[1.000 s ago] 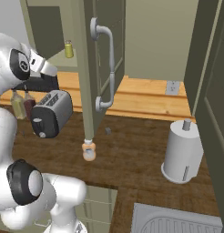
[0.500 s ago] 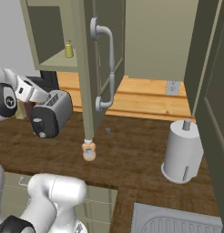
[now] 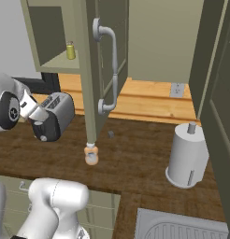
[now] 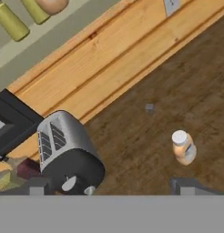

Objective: Put the shaker and condiment bottle from the counter next to their counterparts in the cabinet.

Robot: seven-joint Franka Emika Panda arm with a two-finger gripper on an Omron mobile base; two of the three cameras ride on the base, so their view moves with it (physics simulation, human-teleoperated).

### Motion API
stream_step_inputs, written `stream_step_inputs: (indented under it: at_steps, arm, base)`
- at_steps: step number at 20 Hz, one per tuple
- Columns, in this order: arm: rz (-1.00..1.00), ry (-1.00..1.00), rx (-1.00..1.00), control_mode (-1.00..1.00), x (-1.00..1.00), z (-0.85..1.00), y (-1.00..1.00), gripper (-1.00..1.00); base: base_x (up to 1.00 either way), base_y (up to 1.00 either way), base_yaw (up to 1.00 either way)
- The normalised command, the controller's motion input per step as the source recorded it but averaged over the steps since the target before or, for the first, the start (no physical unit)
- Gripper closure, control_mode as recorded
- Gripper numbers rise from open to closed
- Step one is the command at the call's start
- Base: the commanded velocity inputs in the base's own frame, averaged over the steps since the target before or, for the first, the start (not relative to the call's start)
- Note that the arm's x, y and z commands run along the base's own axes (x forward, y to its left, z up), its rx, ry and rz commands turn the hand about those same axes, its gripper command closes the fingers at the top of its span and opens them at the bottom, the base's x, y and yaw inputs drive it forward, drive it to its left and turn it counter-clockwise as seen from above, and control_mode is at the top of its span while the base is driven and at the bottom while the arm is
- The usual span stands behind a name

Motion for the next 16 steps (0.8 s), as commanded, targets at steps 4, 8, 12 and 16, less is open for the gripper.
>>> stream_step_inputs:
  at_steps: [4, 8, 12, 16]
  arm:
    - [0.0, 0.27, 0.14, -1.0, -0.16, -0.26, 0.0, -1.0]
    - [-0.03, 0.23, 0.0, -1.0, -0.03, -0.5, -0.02, -1.0]
    - [-0.09, 0.23, -0.04, -1.0, 0.0, -0.52, -0.15, -1.0]
    - [-0.11, 0.16, -0.07, -1.0, 0.0, -0.46, -0.21, -1.0]
  base:
    - [0.0, 0.0, 0.0]
    - [0.0, 0.0, 0.0]
    - [0.0, 0.0, 0.0]
    - [0.0, 0.0, 0.0]
